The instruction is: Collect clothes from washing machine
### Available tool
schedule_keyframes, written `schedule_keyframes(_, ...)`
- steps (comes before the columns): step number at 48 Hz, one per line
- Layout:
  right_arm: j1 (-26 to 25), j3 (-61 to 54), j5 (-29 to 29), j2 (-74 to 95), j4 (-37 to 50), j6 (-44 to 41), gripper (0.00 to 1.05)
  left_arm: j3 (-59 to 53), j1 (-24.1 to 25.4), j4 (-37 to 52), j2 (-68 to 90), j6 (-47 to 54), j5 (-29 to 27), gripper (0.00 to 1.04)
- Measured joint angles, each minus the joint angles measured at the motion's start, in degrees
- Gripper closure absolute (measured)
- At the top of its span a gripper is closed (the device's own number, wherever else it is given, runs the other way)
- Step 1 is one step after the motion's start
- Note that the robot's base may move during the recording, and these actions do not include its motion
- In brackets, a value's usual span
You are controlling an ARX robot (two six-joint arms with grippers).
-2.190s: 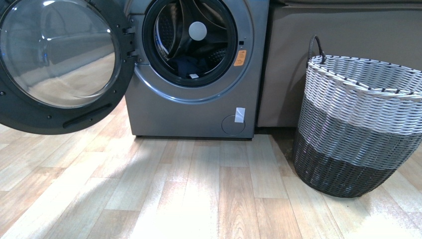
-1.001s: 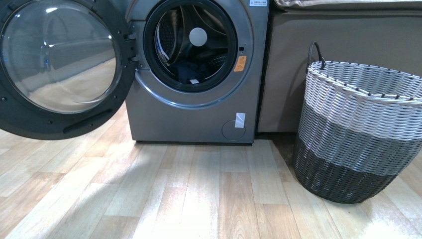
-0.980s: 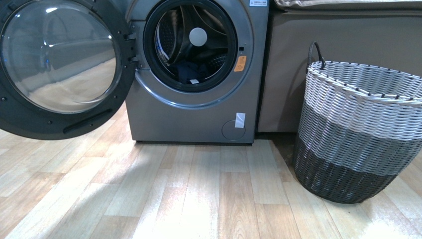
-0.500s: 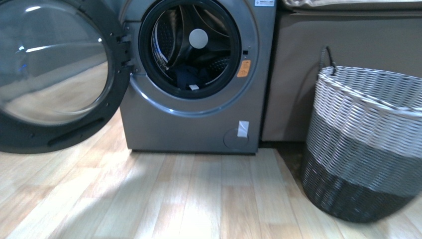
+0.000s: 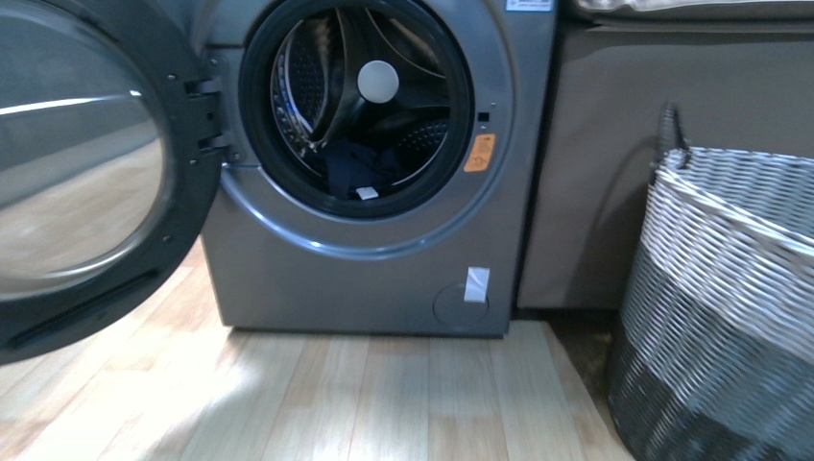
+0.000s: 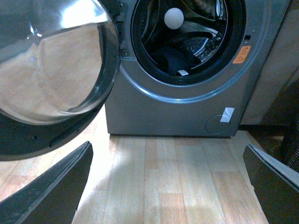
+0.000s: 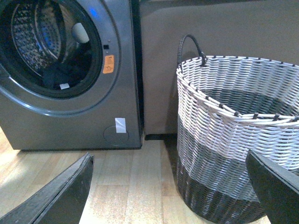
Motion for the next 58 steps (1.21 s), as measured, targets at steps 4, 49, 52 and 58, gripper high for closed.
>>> schedule_keyframes(4, 0.0, 0.0, 0.0, 0.0, 0.0, 0.0, 0.07, 0.0, 0.0, 0.0, -0.1, 0.0, 0.1, 0.07)
schedule_keyframes(49, 0.0, 0.0, 0.0, 0.0, 0.0, 0.0, 0.07, 0.0, 0.0, 0.0, -0.1, 0.0, 0.1, 0.07)
schedule_keyframes(52, 0.0, 0.0, 0.0, 0.0, 0.0, 0.0, 0.07, 0.0, 0.0, 0.0, -0.1, 0.0, 0.1, 0.07)
schedule_keyframes(58, 0.0, 0.0, 0.0, 0.0, 0.0, 0.0, 0.07, 0.0, 0.0, 0.0, 0.0, 0.0, 0.1, 0.07)
